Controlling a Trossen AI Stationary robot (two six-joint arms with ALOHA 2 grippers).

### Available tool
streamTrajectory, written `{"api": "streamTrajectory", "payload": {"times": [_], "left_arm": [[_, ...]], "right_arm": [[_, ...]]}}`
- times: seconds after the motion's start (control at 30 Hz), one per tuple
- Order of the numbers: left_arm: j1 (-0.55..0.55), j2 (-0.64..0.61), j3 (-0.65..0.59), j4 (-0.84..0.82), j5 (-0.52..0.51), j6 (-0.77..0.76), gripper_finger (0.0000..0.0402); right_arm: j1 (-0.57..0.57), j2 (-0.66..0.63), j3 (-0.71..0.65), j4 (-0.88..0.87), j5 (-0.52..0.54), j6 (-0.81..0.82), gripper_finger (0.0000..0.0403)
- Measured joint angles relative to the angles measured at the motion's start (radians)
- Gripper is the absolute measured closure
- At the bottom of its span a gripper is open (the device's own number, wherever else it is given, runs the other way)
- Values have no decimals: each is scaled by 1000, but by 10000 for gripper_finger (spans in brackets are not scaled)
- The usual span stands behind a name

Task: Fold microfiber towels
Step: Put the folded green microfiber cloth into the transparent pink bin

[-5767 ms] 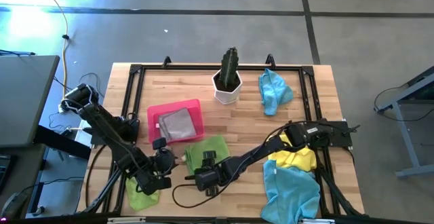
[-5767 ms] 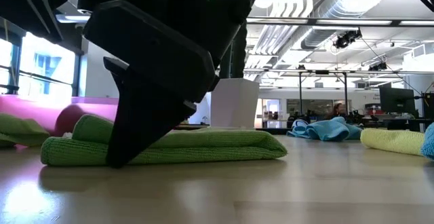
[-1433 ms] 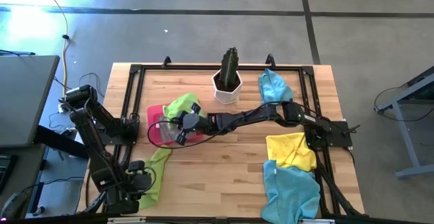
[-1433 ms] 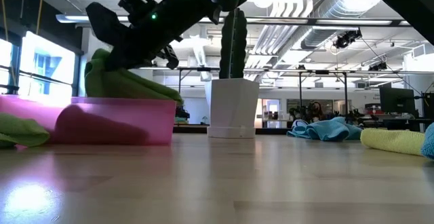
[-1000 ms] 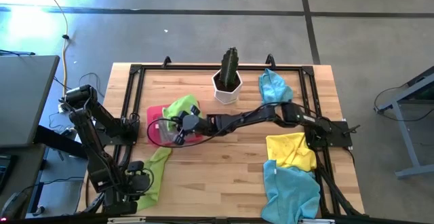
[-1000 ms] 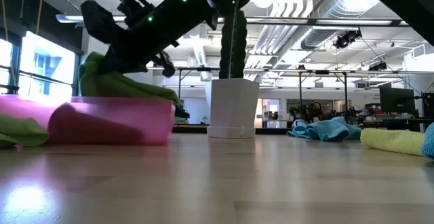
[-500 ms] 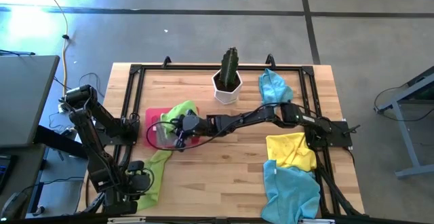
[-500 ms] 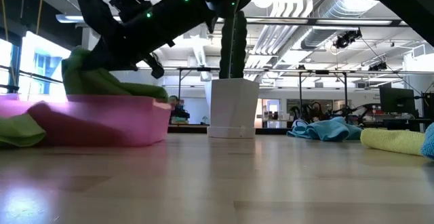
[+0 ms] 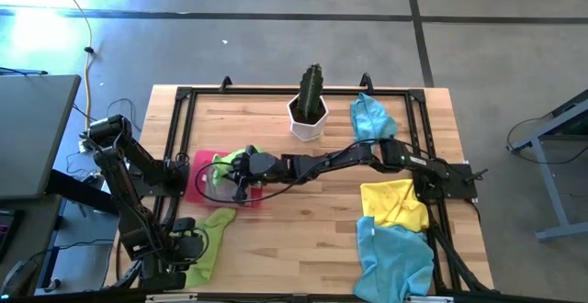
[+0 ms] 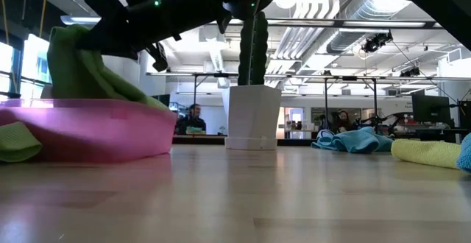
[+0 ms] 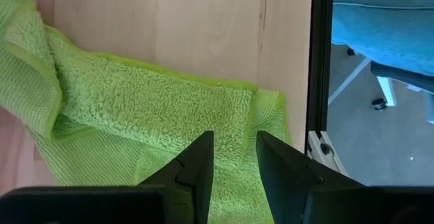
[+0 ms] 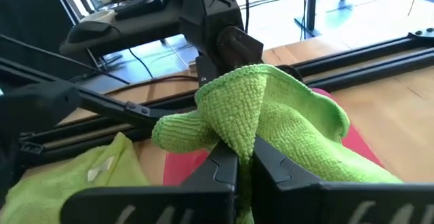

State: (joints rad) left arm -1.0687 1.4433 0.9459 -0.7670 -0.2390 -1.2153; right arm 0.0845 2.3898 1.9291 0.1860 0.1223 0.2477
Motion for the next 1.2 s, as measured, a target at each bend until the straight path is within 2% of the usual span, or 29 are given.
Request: {"api": "streamTrajectory", "payload": {"times": [0.2, 0.37, 0.67, 0.97, 1.2], "left_arm": [[1, 0, 0, -1, -3, 41, 298], [2, 0, 0, -1, -2, 41, 298], [2, 0, 0, -8, -2, 41, 298], [2, 0, 0, -49, 0, 41, 298], [2, 0, 0, -51, 0, 41, 298]], "right_arm": [[2, 0, 0, -6, -6, -9, 402], [12, 29, 1, -14, -10, 66, 402], [13, 99, 0, 139, -16, 161, 402], [14, 126, 0, 195, -81, 201, 402], [17, 126, 0, 275, -199, 172, 402]]}}
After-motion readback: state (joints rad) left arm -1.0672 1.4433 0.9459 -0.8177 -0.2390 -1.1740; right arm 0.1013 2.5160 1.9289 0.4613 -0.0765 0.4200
